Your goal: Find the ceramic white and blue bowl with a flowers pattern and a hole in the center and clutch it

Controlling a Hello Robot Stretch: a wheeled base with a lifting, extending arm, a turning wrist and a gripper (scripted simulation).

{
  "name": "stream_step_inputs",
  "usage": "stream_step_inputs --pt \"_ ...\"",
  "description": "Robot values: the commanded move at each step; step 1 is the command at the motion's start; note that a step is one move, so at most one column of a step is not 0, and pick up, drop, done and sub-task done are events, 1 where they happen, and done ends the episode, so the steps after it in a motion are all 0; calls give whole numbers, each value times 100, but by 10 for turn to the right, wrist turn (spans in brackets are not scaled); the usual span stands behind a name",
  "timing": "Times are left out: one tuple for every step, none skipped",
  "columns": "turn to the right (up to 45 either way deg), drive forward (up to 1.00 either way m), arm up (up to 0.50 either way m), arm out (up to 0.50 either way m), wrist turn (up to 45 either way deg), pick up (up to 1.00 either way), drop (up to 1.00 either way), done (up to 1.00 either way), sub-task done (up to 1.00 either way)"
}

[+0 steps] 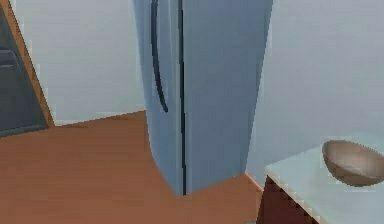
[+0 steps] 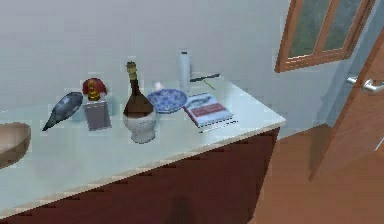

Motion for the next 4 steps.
stream_step_inputs --pt "0 0 38 0 0 0 0 0 0" --pt "0 0 0 44 0 0 0 0 0" --pt "0 0 0 0 450 0 0 0 0" --pt "0 0 0 0 450 0 0 0 0"
